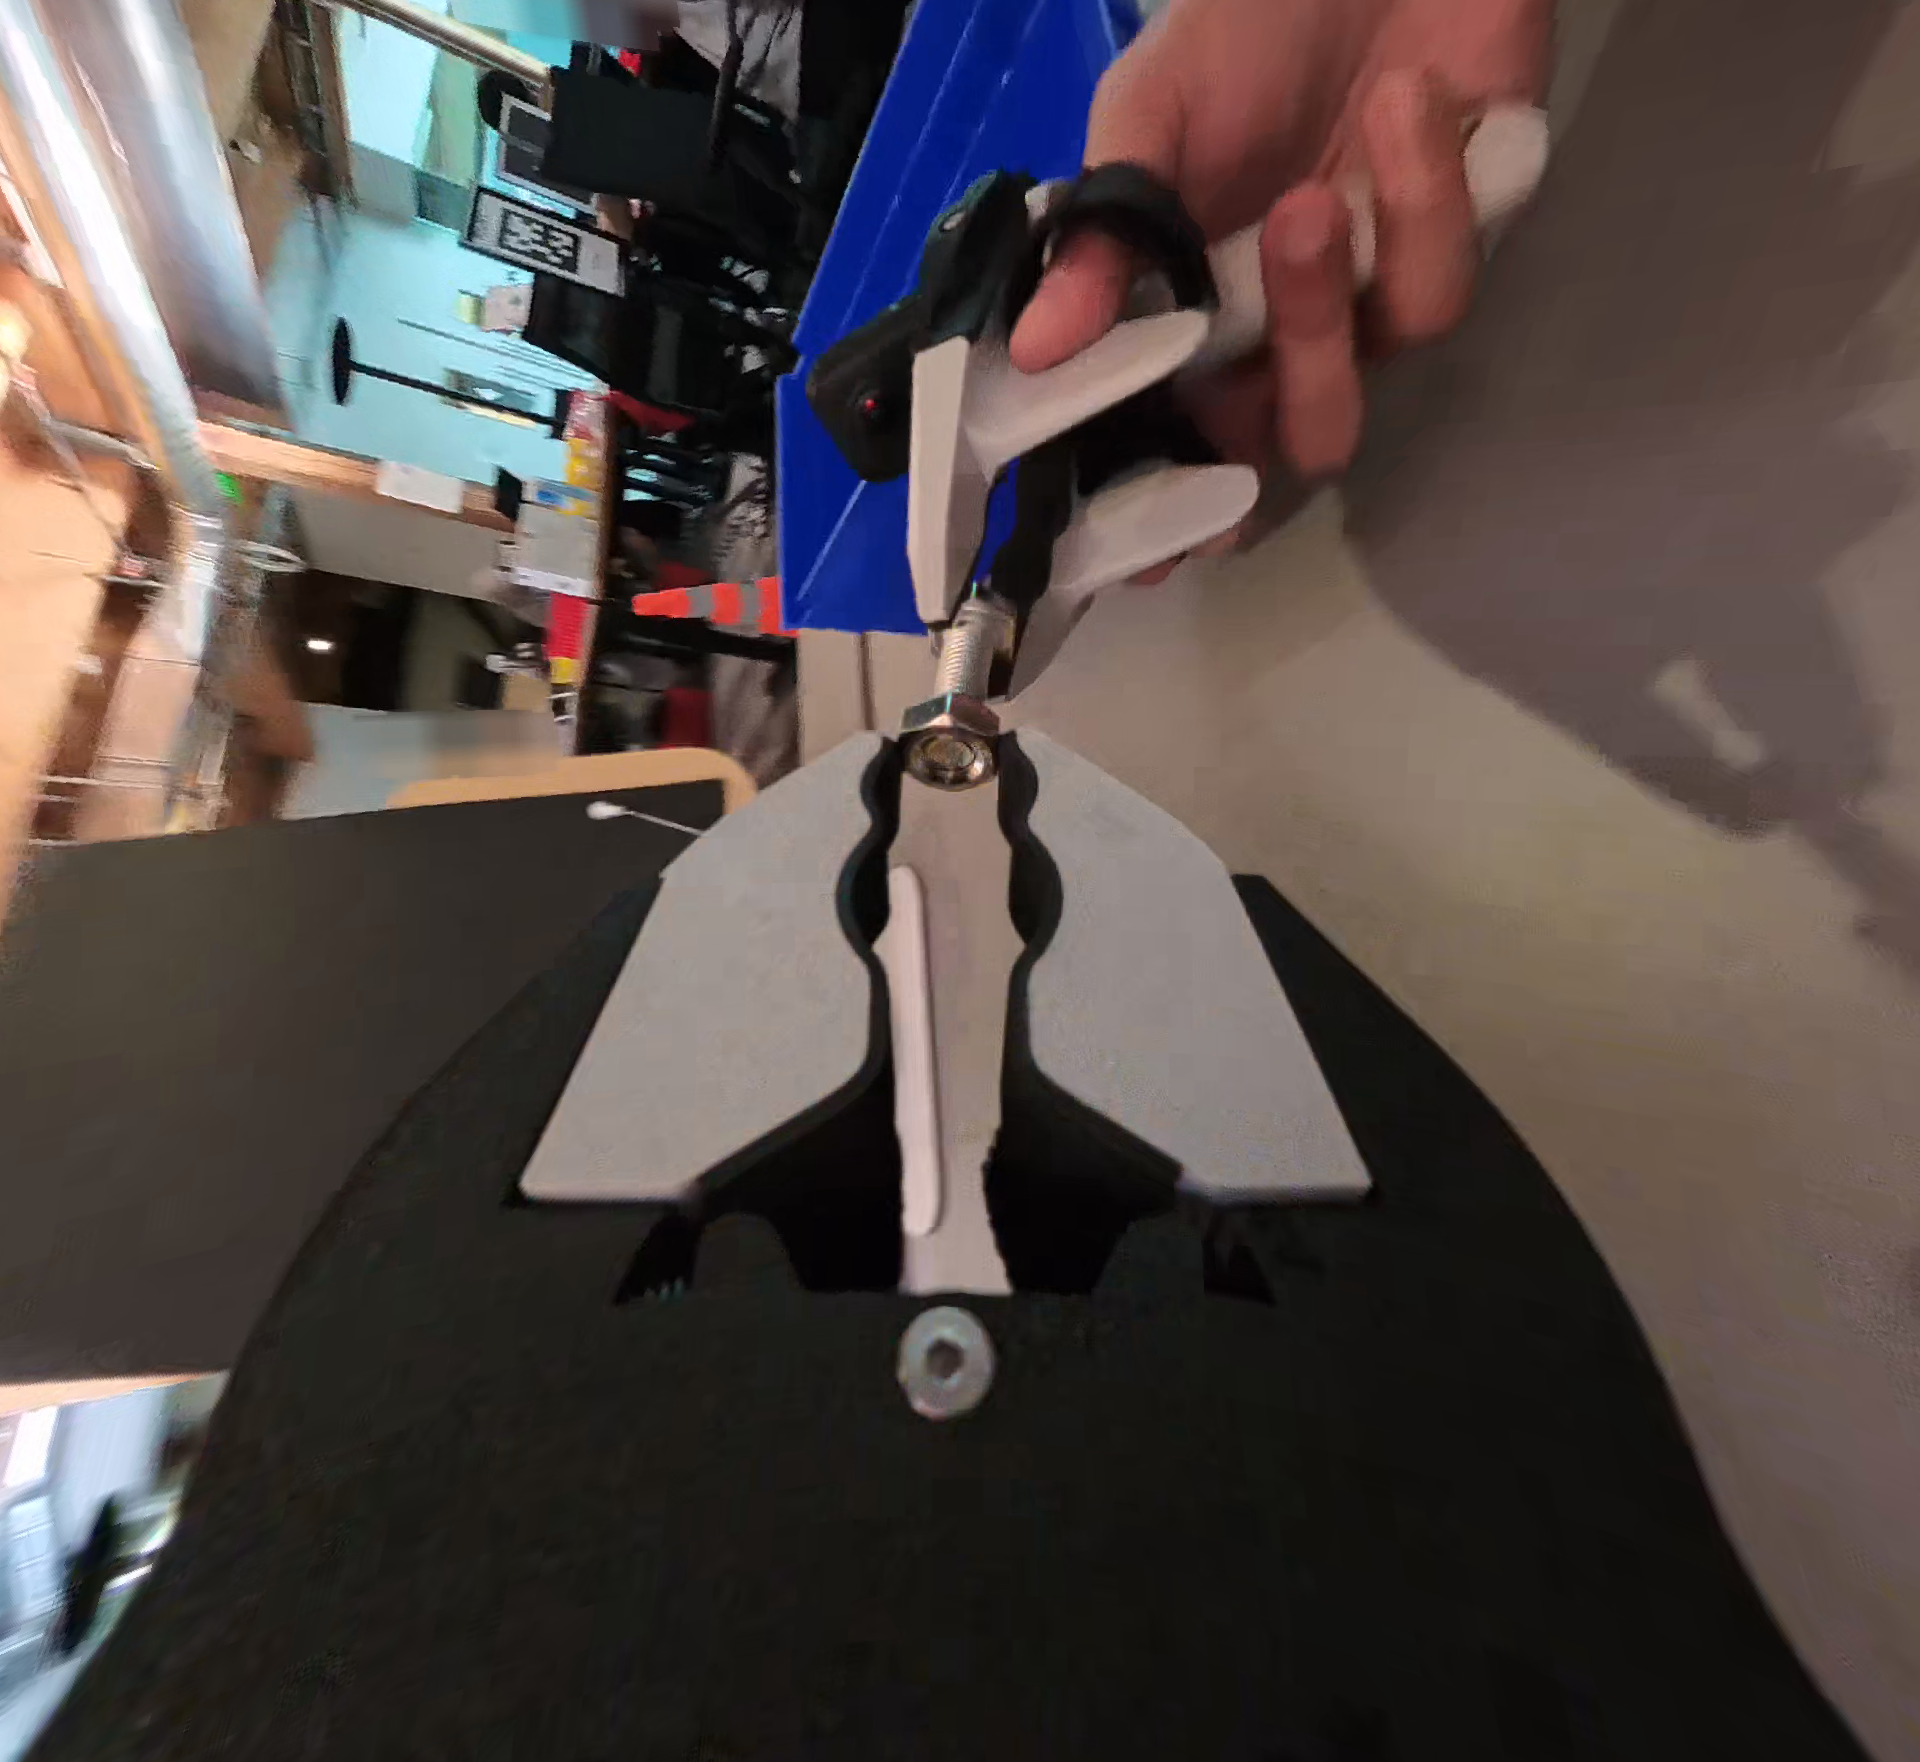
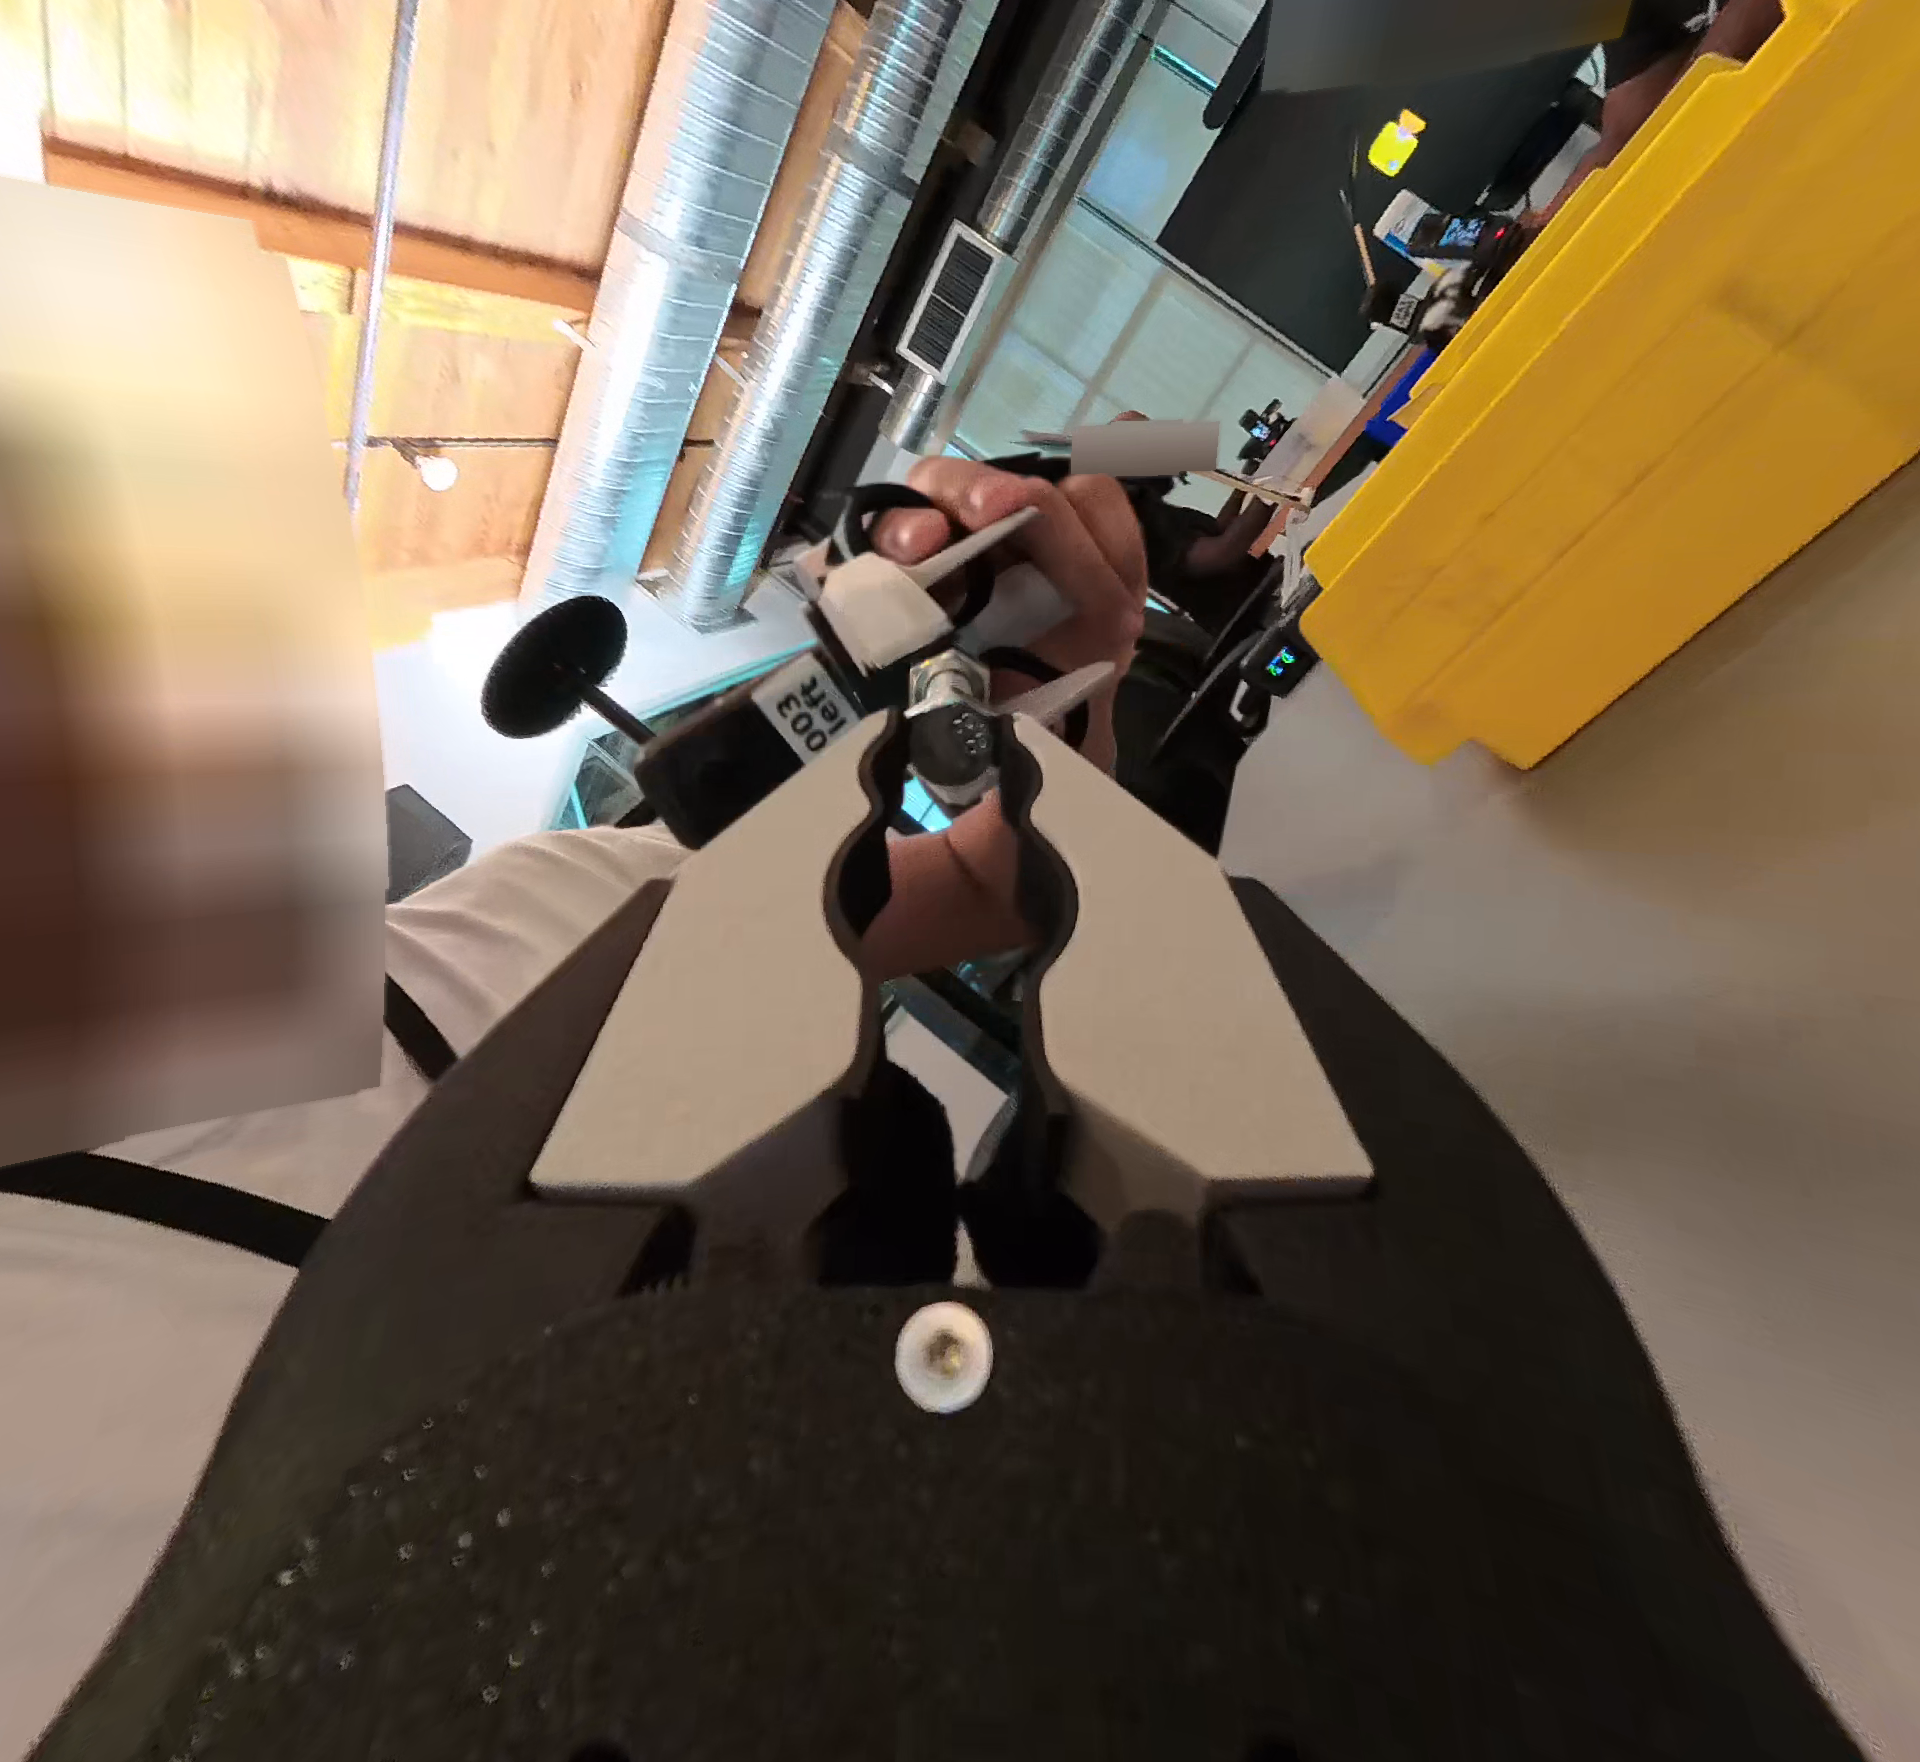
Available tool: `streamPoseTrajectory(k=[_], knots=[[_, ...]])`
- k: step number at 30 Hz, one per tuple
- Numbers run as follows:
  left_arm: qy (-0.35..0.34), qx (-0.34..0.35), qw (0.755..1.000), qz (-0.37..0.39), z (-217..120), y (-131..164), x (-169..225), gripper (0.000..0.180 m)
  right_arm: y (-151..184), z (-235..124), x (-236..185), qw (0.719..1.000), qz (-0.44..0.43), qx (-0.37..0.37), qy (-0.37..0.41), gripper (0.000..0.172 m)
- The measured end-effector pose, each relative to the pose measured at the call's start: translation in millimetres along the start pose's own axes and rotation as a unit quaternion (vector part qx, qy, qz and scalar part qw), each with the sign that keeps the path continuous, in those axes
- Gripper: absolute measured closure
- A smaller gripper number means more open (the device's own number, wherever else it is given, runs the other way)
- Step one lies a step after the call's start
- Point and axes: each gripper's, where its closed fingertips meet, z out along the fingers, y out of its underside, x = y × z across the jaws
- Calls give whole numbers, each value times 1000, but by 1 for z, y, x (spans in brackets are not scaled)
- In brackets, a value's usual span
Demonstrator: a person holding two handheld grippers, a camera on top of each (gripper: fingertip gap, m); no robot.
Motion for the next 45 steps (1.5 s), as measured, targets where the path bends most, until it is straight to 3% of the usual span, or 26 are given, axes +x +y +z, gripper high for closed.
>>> streamPoseTrajectory(k=[2, 4, 7, 9, 12, 16, 19, 21, 22, 27, 33, 35, 36, 38, 40, 43, 45], knots=[[-17, -14, 1000, 21, 0, 2, -3, 163, -1, 0, -1, 1000, -4, 3, -2, 155], [-40, -26, 999, -19, -1, 9, -8, 161, -3, -1, -4, 1000, -16, 6, -7, 155], [-24, -22, 976, -213, -5, 15, -7, 125, -4, -5, -1, 999, -37, -3, 14, 155], [15, 32, 912, -408, -12, 3, -5, 128, -5, -6, 2, 999, -47, -4, 25, 155], [60, 117, 780, -612, -25, -8, -10, 133, -3, -7, 7, 998, -56, -11, 39, 155], [86, 143, 618, -768, -26, 4, -11, 152, 0, -5, 8, 996, -71, -22, 48, 155], [148, 170, 463, -857, -18, 4, -5, 152, 2, -4, 9, 995, -79, -26, 53, 155], [200, 194, 373, -885, -15, -4, 1, 152, 3, -4, 10, 995, -79, -28, 56, 155], [206, 195, 352, -892, -13, -5, 4, 152, 3, -4, 11, 995, -80, -29, 59, 155], [173, 182, 330, -910, -3, 3, 11, 152, 6, -4, 15, 993, -89, -39, 73, 155], [182, 163, 339, -908, 4, -4, 16, 163, 7, -3, 16, 990, -102, -42, 84, 155], [178, 153, 369, -899, 5, -2, 16, 163, 8, -4, 17, 990, -103, -45, 90, 155], [176, 149, 397, -888, 5, -2, 15, 163, 7, -4, 17, 990, -99, -43, 87, 155], [173, 140, 481, -848, 6, -5, 13, 163, 5, -4, 13, 993, -86, -35, 75, 155], [166, 120, 596, -776, 6, -6, 12, 163, 3, -4, 10, 995, -76, -29, 64, 155], [139, 80, 780, -605, 6, -7, 12, 163, 2, -4, 5, 997, -63, -24, 46, 155], [117, 61, 876, -463, 5, -7, 11, 163, 2, -3, 2, 998, -56, -24, 34, 155]])
